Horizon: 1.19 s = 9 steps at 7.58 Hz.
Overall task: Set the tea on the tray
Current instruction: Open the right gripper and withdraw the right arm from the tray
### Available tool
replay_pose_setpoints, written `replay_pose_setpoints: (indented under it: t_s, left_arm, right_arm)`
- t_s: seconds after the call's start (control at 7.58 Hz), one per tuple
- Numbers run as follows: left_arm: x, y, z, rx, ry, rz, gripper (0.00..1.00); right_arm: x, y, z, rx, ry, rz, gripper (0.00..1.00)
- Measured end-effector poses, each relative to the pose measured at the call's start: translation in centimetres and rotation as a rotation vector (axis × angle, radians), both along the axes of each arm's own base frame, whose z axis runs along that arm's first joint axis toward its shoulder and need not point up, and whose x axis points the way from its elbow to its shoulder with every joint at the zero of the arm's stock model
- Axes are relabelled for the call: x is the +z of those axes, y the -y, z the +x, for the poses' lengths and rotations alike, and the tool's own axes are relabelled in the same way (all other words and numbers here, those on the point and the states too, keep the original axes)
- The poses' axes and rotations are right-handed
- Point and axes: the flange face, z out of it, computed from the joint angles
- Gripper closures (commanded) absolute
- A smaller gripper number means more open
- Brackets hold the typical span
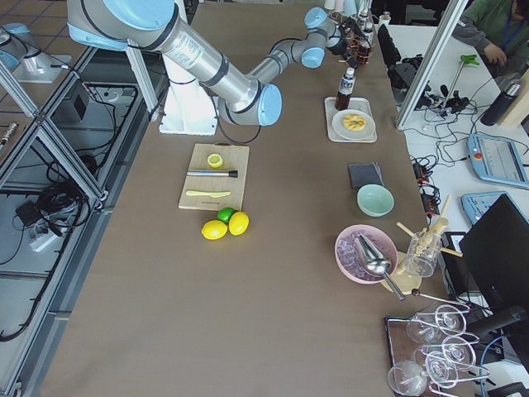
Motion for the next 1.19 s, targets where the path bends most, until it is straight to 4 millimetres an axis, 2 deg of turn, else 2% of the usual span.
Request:
replay_pose_setpoints:
  t_s: [0.13, 0.26, 0.4, 0.53, 0.79, 1.06, 1.19]
  left_arm:
    - [0.0, 0.0, 0.0, 0.000, 0.000, 0.000, 0.02]
    - [0.1, -0.1, 0.0, 0.001, 0.000, -0.001, 0.02]
    - [0.3, -0.4, 0.0, 0.002, -0.001, -0.005, 0.02]
    - [0.4, -0.6, 0.0, 0.003, -0.001, -0.009, 0.02]
    - [0.7, -0.9, 0.1, 0.004, -0.001, -0.014, 0.02]
    - [0.6, -0.9, 0.1, 0.006, -0.001, -0.009, 0.02]
    - [0.4, -0.8, 0.1, 0.007, -0.001, -0.005, 0.02]
  right_arm:
    - [-0.6, 0.8, 2.7, -0.042, 0.021, -0.023, 0.00]
    - [-0.1, 1.1, 6.2, -0.078, 0.040, -0.066, 0.00]
    - [1.5, 1.0, 10.1, -0.097, 0.068, -0.125, 0.01]
    - [4.2, 0.9, 14.6, -0.115, 0.085, -0.193, 0.00]
    - [11.9, -1.1, 24.0, -0.084, 0.069, -0.335, 0.00]
    - [20.6, -4.2, 34.2, -0.057, 0.030, -0.509, 0.00]
    - [25.2, -5.9, 38.6, -0.063, -0.008, -0.557, 0.00]
